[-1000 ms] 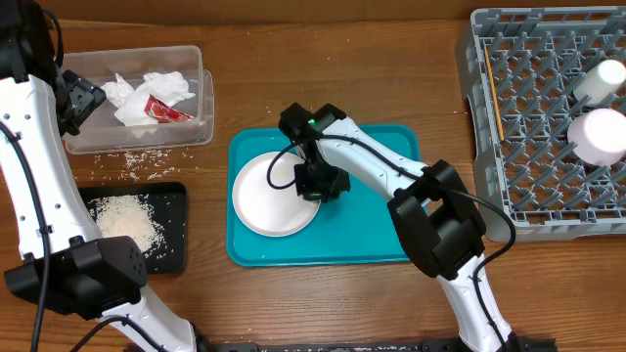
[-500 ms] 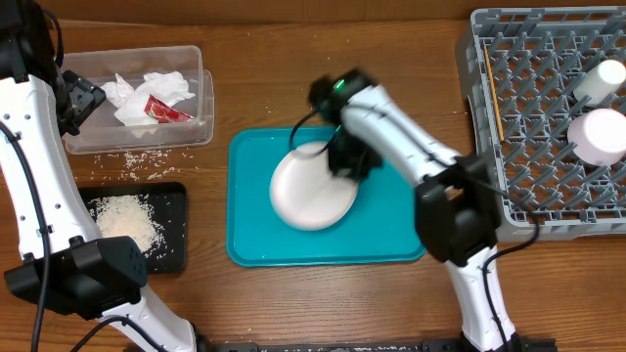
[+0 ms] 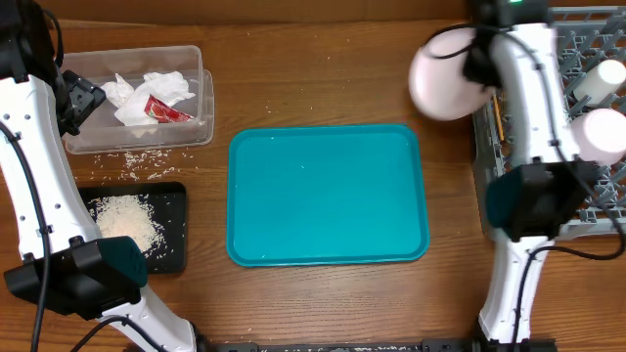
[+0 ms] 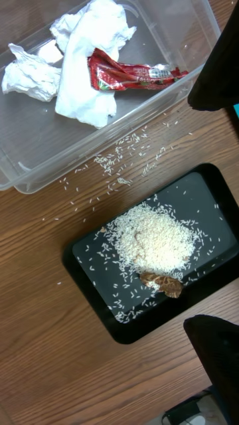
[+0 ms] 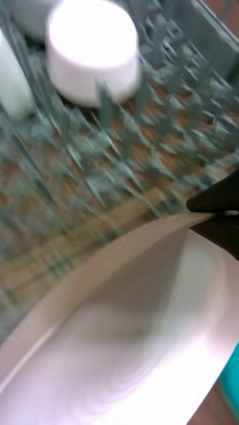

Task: Sort waste into correct bins and load items into the dishwasher
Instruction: 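Lift the white plate with the right gripper and carry it right, then stand the white plate upright in the dish rack and release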

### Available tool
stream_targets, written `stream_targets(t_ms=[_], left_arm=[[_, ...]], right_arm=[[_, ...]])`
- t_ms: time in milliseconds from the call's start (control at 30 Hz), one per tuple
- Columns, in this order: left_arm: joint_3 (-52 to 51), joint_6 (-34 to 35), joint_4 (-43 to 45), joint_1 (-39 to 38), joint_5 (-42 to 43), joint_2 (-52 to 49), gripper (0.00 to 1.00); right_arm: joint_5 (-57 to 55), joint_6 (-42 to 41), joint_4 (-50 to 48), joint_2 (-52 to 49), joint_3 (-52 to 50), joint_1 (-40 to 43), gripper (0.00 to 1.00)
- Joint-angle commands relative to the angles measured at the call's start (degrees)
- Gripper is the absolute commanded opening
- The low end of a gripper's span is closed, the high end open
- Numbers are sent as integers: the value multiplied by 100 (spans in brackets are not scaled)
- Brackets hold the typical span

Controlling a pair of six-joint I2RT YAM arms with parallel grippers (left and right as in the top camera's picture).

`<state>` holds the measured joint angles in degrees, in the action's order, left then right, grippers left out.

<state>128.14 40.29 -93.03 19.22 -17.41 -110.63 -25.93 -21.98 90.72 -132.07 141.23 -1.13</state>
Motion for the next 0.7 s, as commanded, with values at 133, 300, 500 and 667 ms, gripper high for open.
stream_targets(t_ms=[133, 300, 500, 667], left_arm=[[52, -46, 9, 20, -98, 26, 100], [52, -46, 9, 20, -96, 26, 100], [52, -46, 9, 20, -98, 26, 100], [52, -46, 9, 20, -96, 26, 100]], right_arm=[[-507, 39, -968, 214, 149, 988, 4], [-511, 153, -1416, 214, 92, 1204, 4], [-595, 251, -1561, 214, 48, 1211, 4], [-487, 247, -1464, 203, 20, 1088, 4]])
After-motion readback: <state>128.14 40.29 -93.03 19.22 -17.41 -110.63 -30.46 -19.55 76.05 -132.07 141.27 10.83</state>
